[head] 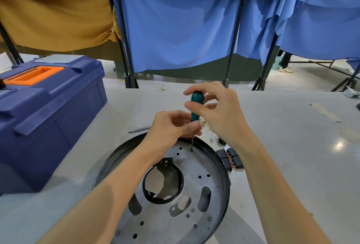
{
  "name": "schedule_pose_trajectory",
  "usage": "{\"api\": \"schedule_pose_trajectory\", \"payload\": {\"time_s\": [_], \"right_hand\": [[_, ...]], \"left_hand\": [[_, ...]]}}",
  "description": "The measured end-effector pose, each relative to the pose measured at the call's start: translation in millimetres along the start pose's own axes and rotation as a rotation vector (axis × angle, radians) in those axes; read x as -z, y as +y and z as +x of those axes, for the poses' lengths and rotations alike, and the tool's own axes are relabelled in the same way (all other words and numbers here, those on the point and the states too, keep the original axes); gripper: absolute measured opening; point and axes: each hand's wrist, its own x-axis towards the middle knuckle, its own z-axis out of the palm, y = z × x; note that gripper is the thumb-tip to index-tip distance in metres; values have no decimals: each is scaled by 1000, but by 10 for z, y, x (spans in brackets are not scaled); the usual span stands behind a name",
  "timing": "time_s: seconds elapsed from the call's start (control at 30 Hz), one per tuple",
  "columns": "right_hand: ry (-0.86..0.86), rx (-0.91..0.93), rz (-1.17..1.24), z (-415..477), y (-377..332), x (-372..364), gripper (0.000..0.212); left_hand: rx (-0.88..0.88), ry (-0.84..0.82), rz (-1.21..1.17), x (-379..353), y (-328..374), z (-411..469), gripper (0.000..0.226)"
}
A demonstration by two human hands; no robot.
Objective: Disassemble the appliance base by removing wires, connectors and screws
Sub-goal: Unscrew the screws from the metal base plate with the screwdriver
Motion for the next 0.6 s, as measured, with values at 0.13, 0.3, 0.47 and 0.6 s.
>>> {"api": "schedule_pose_trajectory", "payload": {"time_s": [0.13,0.3,0.47,0.6], "right_hand": [[24,-36,53,30,34,44,38],[-27,-32,95,26,57,70,25],[22,-7,-5,22,45,27,30],[-16,-43,151,24,29,74,39]], "left_hand": [[9,-32,-3,0,-9,3,16],[24,-8,-13,11,-18,-5,11],[-2,12,39,9,-11,1,15],[11,-103,14,-28,-8,-25,19]]}}
